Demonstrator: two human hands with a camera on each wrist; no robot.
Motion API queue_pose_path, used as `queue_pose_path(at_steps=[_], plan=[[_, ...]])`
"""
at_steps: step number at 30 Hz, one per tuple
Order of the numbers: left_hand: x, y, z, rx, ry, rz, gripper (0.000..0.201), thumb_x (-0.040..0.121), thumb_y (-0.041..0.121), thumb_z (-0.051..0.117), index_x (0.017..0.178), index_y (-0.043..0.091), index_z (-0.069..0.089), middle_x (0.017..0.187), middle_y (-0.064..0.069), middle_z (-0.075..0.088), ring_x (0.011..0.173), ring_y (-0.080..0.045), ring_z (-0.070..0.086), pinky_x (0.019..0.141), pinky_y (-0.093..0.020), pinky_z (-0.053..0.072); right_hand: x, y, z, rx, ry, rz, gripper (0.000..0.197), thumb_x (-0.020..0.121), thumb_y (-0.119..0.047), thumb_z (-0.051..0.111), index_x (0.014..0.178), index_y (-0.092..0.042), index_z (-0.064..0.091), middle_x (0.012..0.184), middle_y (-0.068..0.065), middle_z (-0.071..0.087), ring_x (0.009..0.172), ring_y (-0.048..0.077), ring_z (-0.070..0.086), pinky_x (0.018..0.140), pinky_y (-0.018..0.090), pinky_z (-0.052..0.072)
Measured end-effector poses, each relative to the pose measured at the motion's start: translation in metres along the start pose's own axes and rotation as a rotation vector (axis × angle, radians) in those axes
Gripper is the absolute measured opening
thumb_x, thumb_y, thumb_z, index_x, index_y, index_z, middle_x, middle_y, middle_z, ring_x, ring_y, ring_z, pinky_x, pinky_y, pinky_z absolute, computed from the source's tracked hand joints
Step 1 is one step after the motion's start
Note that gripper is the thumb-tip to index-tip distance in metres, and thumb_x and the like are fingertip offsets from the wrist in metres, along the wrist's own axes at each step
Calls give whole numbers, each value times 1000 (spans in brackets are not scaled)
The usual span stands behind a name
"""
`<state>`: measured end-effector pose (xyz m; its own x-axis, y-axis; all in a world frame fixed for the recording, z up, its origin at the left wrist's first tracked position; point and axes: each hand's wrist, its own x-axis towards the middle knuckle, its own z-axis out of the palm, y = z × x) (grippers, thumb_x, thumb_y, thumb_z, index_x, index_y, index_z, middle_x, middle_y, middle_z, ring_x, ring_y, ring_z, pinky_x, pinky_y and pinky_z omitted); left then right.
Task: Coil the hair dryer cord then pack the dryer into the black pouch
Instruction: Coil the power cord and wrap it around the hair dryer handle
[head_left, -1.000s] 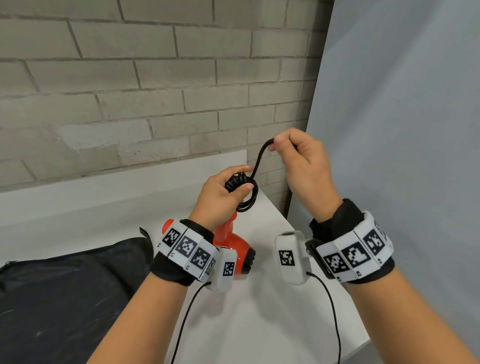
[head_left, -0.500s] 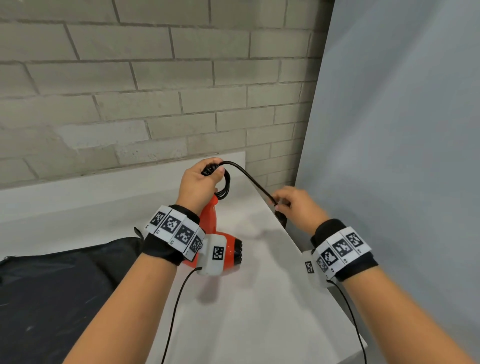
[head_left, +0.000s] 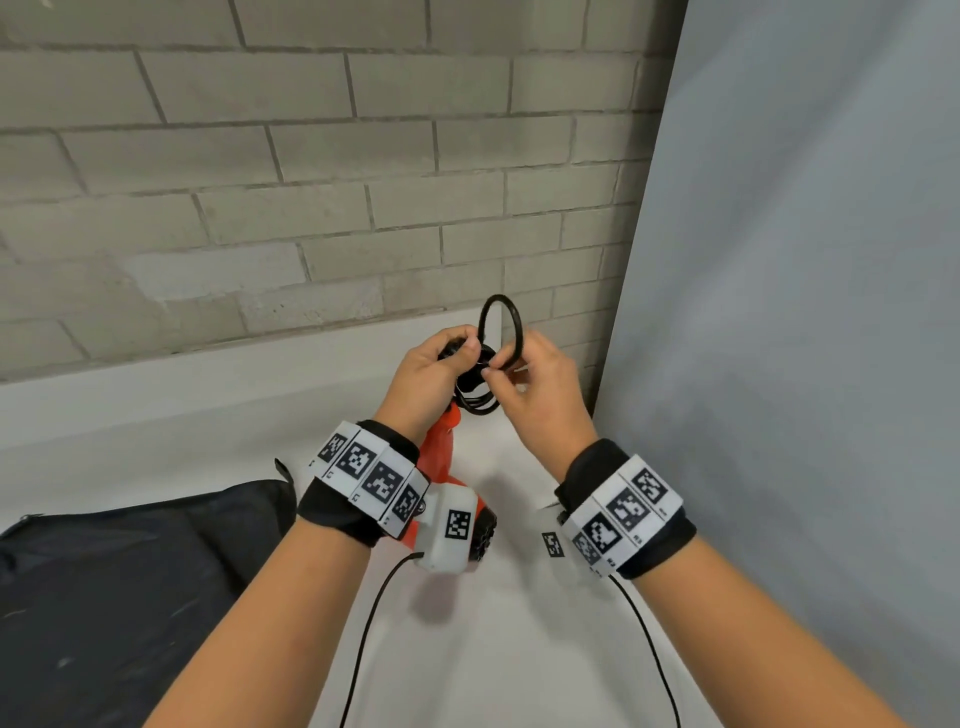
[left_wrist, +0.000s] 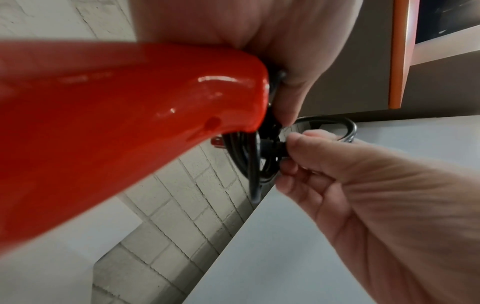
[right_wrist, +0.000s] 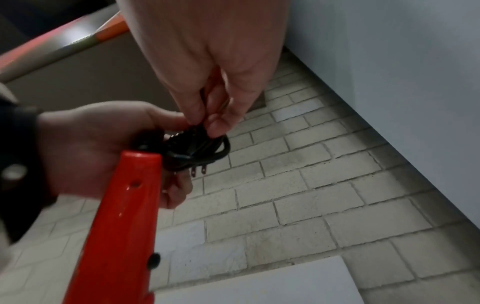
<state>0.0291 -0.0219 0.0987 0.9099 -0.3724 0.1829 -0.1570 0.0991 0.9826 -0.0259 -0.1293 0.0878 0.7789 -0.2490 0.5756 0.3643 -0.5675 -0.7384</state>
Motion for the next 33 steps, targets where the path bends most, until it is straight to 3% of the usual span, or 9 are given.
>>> queue_pose_path(at_steps=[6, 9, 11, 14, 17, 20, 24, 28, 33], plan=[[0, -2, -5, 84, -24, 63, 31, 89, 10, 52, 120, 13, 57, 102, -5, 63, 91, -9, 61, 81, -14, 49, 6, 4, 9, -96, 11, 10, 14, 80, -5, 65, 74, -14, 56, 77, -1, 55, 65, -1, 48, 64, 1, 40], [-4, 1, -3, 102, -67, 102, 25, 89, 7, 51, 112, 9, 60, 90, 1, 63, 75, 6, 60, 72, -4, 46, 7, 10, 17, -142, 85, 47, 21, 79, -4, 62, 69, -15, 47, 69, -4, 45, 61, 5, 44, 58, 10, 39], [-7, 2, -3, 102, -101, 107, 21, 89, 5, 50, 106, 11, 60, 77, 4, 59, 58, 7, 55, 63, -4, 44, 8, 16, 21, -109, 134, 66, 29, 79, -2, 60, 72, -21, 40, 74, -4, 42, 64, 6, 42, 57, 13, 37], [-10, 2, -3, 109, -137, 105, 20, 89, 3, 50, 103, 15, 59, 69, -1, 55, 47, 2, 50, 56, -9, 45, 7, 22, 23, 103, -43, 112, 27, 84, 3, 53, 101, -15, 42, 76, -5, 51, 65, 2, 51, 60, 16, 45], [-7, 1, -7, 95, -102, 90, 23, 89, 5, 49, 101, 23, 59, 63, -1, 53, 43, -1, 47, 50, -13, 43, -2, 31, 20, 85, -230, 44, 33, 92, -11, 46, 124, -9, 39, 75, -10, 55, 68, 1, 54, 65, 13, 45], [-4, 0, -13, 64, -80, 71, 25, 90, 9, 50, 97, 29, 63, 57, 10, 50, 44, -9, 36, 49, -21, 35, -12, 45, 8, -67, -349, 13, 28, 92, -29, 39, 104, -7, 51, 72, -4, 52, 64, 10, 48, 61, 21, 39], [-5, 0, -12, 90, -85, 71, 18, 90, 18, 51, 82, 24, 65, 55, 17, 59, 40, -4, 36, 49, -21, 31, -15, 66, -7, -259, -380, 165, 26, 96, -23, 42, 94, -8, 63, 57, -7, 45, 54, 7, 41, 59, 27, 33], [-6, 2, -5, 140, -59, 98, 14, 80, 11, 64, 70, 20, 63, 53, 19, 62, 50, 5, 52, 50, -9, 41, 0, 63, -18, -233, -191, 287, 24, 93, -19, 45, 76, -17, 62, 59, -8, 49, 52, 9, 44, 65, 32, 43], [-3, -1, -8, 208, -115, 101, 19, 79, 12, 66, 91, 27, 66, 83, 11, 64, 69, 9, 59, 68, -10, 48, 18, 15, -44, -26, 142, 177, 32, 91, -19, 47, 62, -32, 52, 57, -6, 49, 58, 21, 51, 64, 39, 48]])
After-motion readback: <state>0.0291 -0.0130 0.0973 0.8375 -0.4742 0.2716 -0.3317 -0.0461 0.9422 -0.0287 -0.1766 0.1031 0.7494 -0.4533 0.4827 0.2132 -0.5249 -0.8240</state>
